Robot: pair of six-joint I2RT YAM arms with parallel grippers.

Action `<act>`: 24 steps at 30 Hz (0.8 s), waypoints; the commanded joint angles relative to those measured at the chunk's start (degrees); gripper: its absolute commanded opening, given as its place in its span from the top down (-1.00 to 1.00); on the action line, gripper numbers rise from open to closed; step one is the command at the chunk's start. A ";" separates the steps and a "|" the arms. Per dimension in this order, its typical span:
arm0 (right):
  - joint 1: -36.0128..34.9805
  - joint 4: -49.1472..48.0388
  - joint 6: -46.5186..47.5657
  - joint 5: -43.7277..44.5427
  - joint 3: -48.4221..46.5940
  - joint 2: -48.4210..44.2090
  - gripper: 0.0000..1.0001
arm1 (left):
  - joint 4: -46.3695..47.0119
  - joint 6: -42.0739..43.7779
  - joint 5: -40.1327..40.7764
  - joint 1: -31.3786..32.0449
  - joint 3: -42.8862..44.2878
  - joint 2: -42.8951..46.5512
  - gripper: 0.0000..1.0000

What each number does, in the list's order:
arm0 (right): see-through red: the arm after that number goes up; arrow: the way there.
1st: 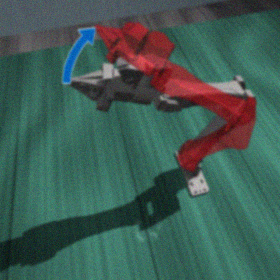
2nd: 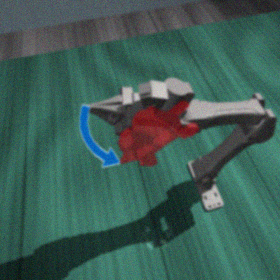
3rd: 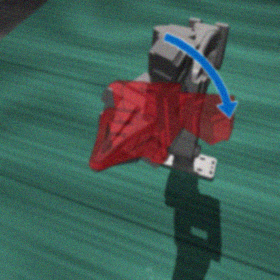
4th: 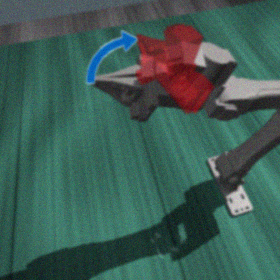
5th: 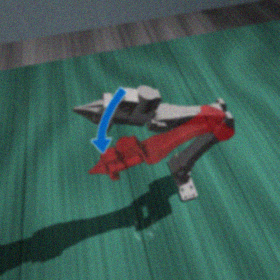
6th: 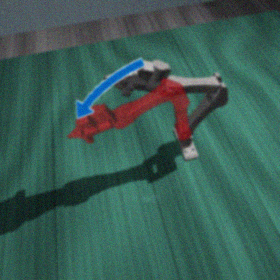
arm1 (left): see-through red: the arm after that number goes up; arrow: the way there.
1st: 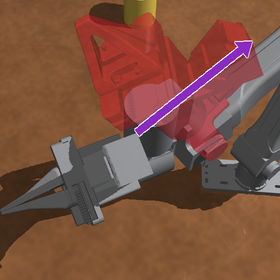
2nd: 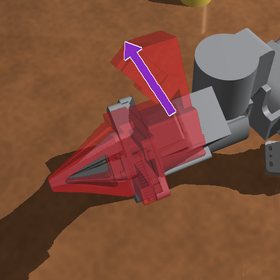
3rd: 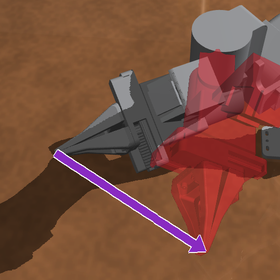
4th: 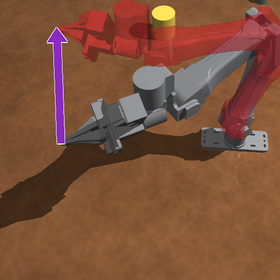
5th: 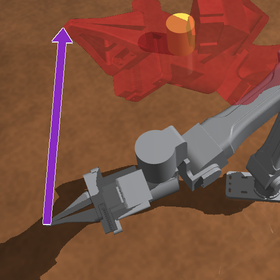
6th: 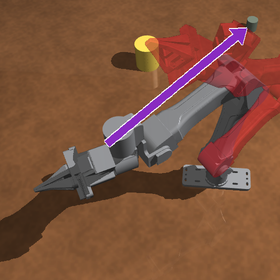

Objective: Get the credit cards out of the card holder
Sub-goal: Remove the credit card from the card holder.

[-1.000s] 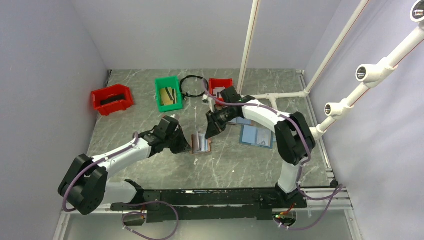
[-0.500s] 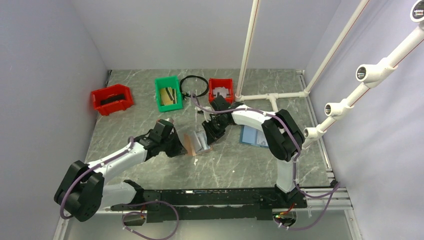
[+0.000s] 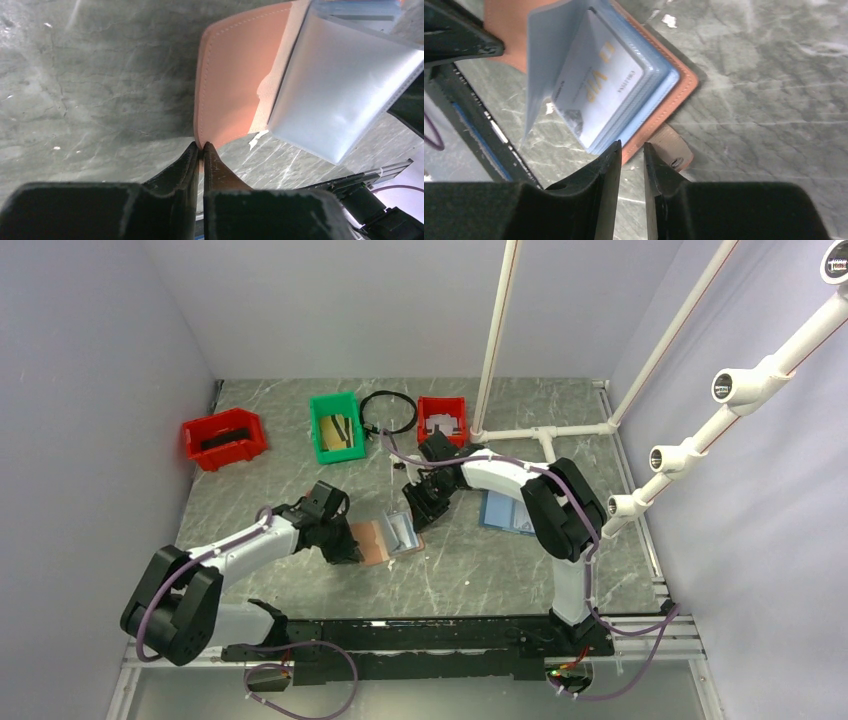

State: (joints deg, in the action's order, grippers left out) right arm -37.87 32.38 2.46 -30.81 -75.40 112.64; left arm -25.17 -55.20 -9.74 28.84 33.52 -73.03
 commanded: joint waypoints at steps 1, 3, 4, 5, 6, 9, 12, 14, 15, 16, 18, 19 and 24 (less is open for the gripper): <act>0.03 1.72 2.32 -7.05 -3.38 -0.71 0.47 | -6.03 1.41 -0.81 -0.79 2.50 -0.71 0.74; -0.17 2.95 3.68 -9.48 -4.42 -1.14 0.46 | -5.27 2.23 -2.10 -0.93 3.29 -1.04 0.73; -0.19 3.29 3.99 -10.74 -4.75 -1.27 0.45 | -5.00 2.67 -2.66 -0.97 3.71 -1.44 0.73; -0.26 3.63 4.27 -12.07 -5.05 -1.30 0.45 | -4.76 3.03 -3.26 -1.00 4.21 -2.01 0.75; -0.38 3.98 4.63 -12.94 -5.29 -1.28 0.44 | -4.65 3.35 -3.84 -0.98 4.66 -2.64 0.81; -1.24 3.96 4.21 -12.43 -5.58 -0.96 0.44 | -2.94 3.14 -6.27 -1.07 4.92 -4.29 0.96; -1.84 4.15 3.36 -9.37 -6.52 0.79 0.43 | 0.42 1.59 -8.63 -1.11 3.84 -4.68 0.97; -1.98 4.99 3.27 -9.66 -8.08 2.49 0.43 | 1.60 0.80 -9.24 -1.09 3.23 -4.48 0.97; -2.18 5.61 3.30 -10.06 -9.15 3.31 0.43 | 2.00 0.47 -9.44 -1.11 2.96 -4.15 0.96; -2.59 6.19 3.48 -10.94 -10.13 3.99 0.44 | 2.11 0.18 -9.46 -1.15 2.77 -3.87 0.95; -3.90 6.62 3.40 -13.01 -11.59 4.78 0.46 | 1.95 -0.47 -9.35 -1.31 2.55 -2.91 0.86; -4.62 6.57 3.16 -14.51 -12.09 4.99 0.47 | 2.11 -1.27 -9.46 -1.51 2.38 -2.22 0.76; -5.98 4.25 -1.89 -19.63 -12.51 7.89 0.52 | 2.70 -4.34 -9.28 -2.24 0.74 3.93 0.20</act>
State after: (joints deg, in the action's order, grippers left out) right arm -42.65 37.41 4.16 -45.17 -85.56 118.74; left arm -23.97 -56.36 -18.13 27.29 35.09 -74.48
